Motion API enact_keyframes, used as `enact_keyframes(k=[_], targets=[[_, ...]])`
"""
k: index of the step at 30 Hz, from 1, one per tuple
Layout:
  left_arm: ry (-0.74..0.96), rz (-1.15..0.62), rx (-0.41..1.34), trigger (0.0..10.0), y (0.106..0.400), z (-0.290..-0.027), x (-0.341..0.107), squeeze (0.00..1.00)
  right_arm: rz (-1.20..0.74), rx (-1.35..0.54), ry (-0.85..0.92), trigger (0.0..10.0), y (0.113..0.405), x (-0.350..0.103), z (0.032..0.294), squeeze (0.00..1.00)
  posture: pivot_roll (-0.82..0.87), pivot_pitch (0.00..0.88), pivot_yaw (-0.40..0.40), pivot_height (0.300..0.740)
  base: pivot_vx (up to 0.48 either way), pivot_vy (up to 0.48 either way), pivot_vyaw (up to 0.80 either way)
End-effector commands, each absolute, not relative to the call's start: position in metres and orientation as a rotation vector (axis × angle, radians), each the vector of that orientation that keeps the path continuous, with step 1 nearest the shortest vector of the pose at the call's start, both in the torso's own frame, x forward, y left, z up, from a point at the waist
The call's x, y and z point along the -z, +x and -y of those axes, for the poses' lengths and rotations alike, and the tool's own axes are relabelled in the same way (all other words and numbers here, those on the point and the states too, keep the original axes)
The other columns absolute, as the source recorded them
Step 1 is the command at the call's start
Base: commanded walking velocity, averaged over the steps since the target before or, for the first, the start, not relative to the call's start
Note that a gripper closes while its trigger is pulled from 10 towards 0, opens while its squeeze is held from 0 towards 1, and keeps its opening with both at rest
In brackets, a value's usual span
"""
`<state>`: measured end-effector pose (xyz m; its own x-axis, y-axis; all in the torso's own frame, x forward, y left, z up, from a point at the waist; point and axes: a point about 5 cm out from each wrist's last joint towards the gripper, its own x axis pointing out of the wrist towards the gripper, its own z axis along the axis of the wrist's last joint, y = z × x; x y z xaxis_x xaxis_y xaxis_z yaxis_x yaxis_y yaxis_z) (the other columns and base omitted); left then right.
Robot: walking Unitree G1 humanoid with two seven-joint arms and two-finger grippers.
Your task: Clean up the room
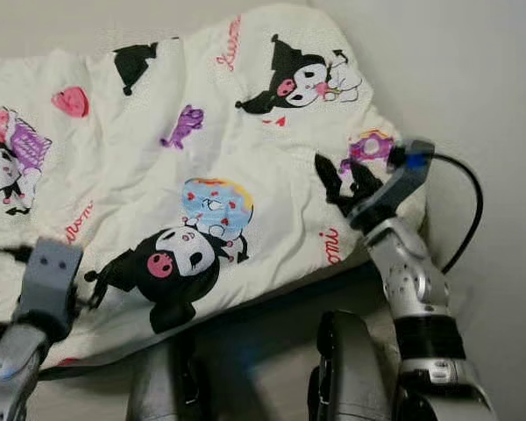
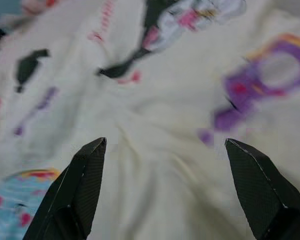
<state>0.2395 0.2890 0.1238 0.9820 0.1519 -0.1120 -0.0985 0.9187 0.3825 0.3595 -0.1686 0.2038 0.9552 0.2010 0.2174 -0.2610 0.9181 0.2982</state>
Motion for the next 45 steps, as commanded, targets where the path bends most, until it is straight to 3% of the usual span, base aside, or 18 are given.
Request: enact_keyframes(k=[1, 3, 7, 13, 29, 45], targets=[[0.352, -0.106, -0.163, 10.0, 0.237, -0.291, -0.127, 0.00, 0.197, -0.211, 0.320, 10.0, 0.356, -0.201, 0.169, 0.00, 0.01, 0.393, 0.011, 0.573, 0.000, 0.000, 0.00], [0.324, -0.086, -0.166, 10.0, 0.237, -0.289, -0.132, 0.00, 0.188, -0.201, 0.322, 10.0, 0.353, -0.200, 0.170, 0.00, 0.01, 0.393, 0.011, 0.573, 0.000, 0.000, 0.00], [0.182, -0.014, -0.094, 10.0, 0.254, -0.249, -0.151, 0.00, 0.115, -0.129, 0.272, 10.0, 0.338, -0.172, 0.167, 0.00, 0.02, 0.344, 0.000, 0.573, 0.000, 0.000, 0.00], [0.286, -0.048, -0.058, 10.0, 0.275, -0.222, -0.134, 0.00, 0.072, -0.141, 0.123, 10.0, 0.327, -0.143, 0.150, 0.00, -0.01, 0.271, 0.000, 0.573, 0.000, 0.000, 0.00], [0.316, -0.050, -0.086, 10.0, 0.285, -0.211, -0.123, 0.00, 0.032, -0.187, 0.164, 10.0, 0.314, -0.117, 0.148, 0.00, -0.03, 0.218, 0.028, 0.573, 0.000, 0.000, 0.00], [0.267, -0.067, -0.095, 10.0, 0.284, -0.201, -0.110, 0.00, 0.013, -0.218, 0.152, 10.0, 0.312, -0.110, 0.145, 0.00, -0.05, 0.197, 0.033, 0.633, 0.000, 0.000, 0.00]])
